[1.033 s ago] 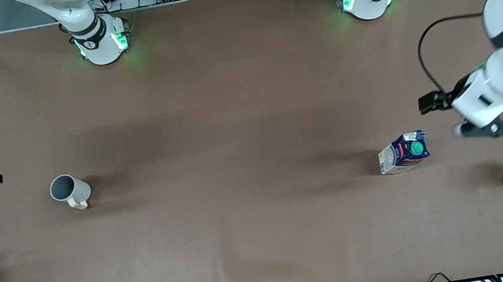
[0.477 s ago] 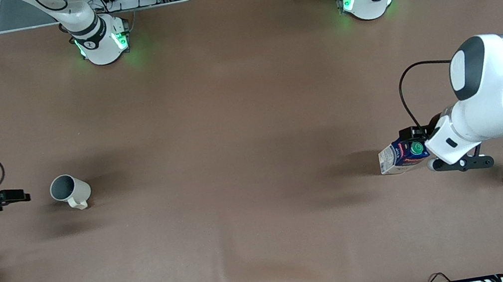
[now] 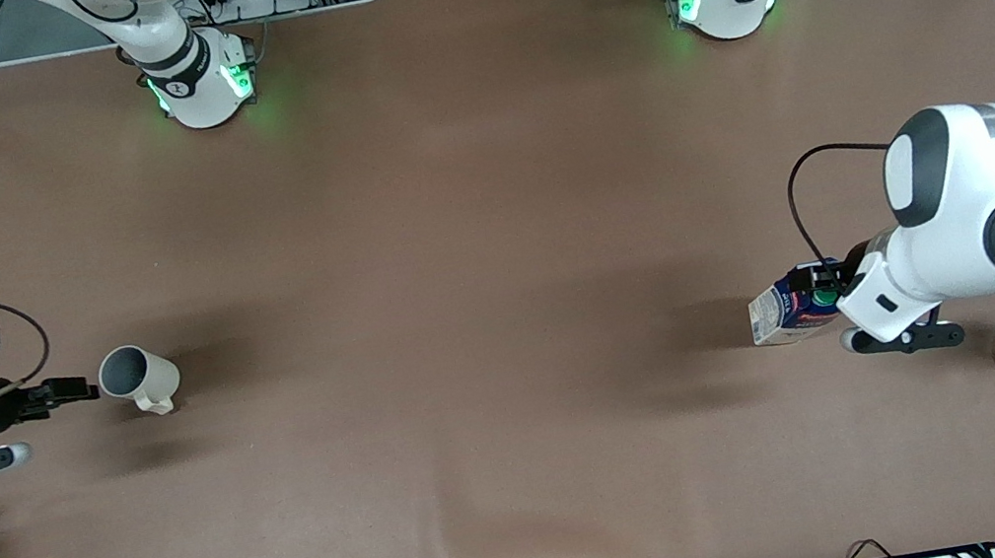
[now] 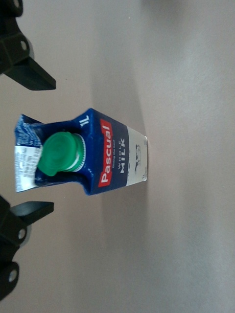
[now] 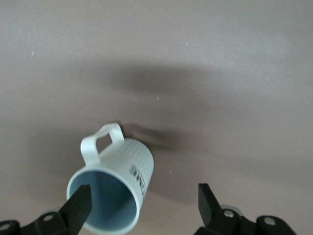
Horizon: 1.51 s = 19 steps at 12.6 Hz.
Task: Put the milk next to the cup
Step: 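Grasp the milk carton with the left gripper while the right gripper grasps the mug, then lift the milk carton with the left gripper while the right gripper lifts the mug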
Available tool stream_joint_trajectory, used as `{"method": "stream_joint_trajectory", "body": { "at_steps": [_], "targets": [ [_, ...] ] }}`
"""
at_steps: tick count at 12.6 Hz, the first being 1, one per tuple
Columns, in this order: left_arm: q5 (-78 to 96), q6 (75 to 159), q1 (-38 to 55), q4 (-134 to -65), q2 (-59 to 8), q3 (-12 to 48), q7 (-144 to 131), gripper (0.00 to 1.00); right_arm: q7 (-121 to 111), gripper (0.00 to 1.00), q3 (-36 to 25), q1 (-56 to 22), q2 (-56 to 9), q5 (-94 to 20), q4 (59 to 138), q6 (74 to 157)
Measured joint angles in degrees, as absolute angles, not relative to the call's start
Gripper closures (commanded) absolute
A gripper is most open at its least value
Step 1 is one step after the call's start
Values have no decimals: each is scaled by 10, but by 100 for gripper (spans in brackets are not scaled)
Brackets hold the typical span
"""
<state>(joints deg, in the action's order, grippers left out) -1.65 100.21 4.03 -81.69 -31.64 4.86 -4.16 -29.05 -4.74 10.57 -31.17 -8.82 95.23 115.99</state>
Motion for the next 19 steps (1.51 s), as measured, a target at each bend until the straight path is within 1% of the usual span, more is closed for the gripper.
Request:
{"method": "stream_joint_trajectory", "body": {
  "at_steps": [1, 2, 3, 4, 5, 7, 8, 9, 14, 17, 19],
  "targets": [
    [-17, 1002, 41, -817, -324, 49, -42, 0, -291, 33, -47, 103, -321, -88, 962, 1176],
    [-17, 1003, 41, -817, -331, 49, -42, 0, -291, 46, -47, 102, -332, -90, 966, 1185],
    [-17, 1004, 42, -817, -338, 49, -42, 51, -291, 78, -47, 102, -340, -91, 967, 1187],
    [-17, 1009, 43, -817, -344, 49, -42, 99, -291, 95, -47, 101, -342, -91, 967, 1186],
    [-17, 1014, 43, -817, -349, 49, -42, 100, -291, 100, -47, 101, -342, -91, 967, 1184],
    [-17, 1017, 43, -817, -351, 49, -42, 100, -291, 100, -47, 100, -342, -92, 966, 1181],
    [-17, 1017, 43, -815, -351, 49, -42, 100, -291, 96, -47, 99, -341, -92, 966, 1175],
    [-17, 1017, 42, -813, -351, 49, -42, 100, -291, 1, -46, 96, -340, -95, 965, 1166],
    [-17, 1019, 41, -792, -341, 49, -43, 100, -290, 0, -46, 77, -307, -102, 934, 1089],
    [-16, 1017, 47, -788, -307, 54, -74, 100, -290, 0, -47, 73, -305, -114, 942, 1091],
    [-16, 1005, 59, -788, -290, 70, -105, 100, -290, 0, -48, 74, -309, -134, 958, 1101]
  ]
}}
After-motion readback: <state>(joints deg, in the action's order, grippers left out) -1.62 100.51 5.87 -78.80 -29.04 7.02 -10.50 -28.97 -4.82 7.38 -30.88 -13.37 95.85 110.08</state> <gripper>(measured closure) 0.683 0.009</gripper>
